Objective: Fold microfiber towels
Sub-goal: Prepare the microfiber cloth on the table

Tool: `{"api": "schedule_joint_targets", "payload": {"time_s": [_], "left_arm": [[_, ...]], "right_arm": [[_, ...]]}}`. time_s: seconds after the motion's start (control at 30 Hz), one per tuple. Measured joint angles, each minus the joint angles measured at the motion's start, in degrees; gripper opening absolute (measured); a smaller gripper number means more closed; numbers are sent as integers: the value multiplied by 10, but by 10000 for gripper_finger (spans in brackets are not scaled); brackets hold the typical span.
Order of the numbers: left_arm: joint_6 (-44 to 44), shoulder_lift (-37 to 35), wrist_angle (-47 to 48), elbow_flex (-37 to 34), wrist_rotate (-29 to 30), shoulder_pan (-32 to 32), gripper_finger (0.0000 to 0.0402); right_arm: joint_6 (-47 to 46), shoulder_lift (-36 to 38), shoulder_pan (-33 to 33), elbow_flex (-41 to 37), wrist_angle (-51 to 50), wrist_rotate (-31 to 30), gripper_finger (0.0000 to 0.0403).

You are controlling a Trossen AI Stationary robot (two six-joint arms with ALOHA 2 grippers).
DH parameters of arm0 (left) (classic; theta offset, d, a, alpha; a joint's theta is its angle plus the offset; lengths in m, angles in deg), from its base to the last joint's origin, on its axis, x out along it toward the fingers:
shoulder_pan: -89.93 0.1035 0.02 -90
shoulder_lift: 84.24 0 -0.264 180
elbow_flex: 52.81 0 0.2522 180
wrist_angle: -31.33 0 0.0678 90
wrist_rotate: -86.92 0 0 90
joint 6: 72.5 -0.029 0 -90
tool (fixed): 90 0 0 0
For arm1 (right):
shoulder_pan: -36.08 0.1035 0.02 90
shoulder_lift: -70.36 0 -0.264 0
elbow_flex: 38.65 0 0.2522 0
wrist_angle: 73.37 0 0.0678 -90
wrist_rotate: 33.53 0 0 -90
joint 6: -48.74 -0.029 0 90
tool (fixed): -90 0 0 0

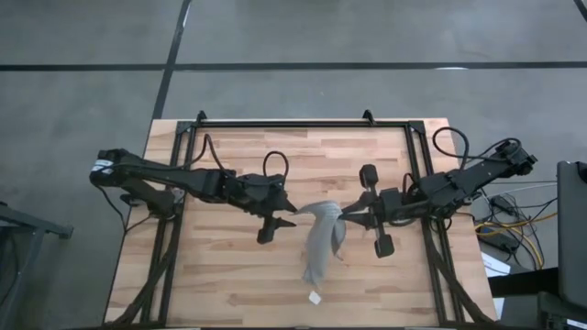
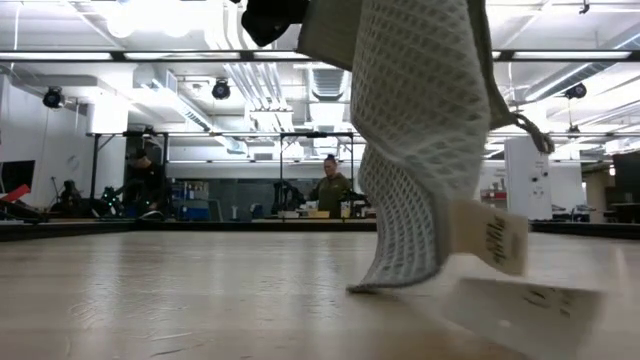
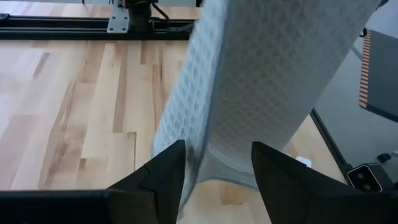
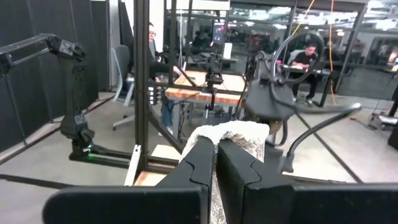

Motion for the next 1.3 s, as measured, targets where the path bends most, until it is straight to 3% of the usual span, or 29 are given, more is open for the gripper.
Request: {"api": "schedule_joint_targets", "payload": {"time_s": [0.4,0.83,1.3], "left_arm": [[0,0,1,-4,0,0,188],[0,0,1,-4,27,0,188],[-13,0,-61,-5,11,0,188]], "right_arm": [[7,0,-1,3,9,4,8],[6,0,-1,3,28,96,8],[1,0,0,3,28,98,8]]}}
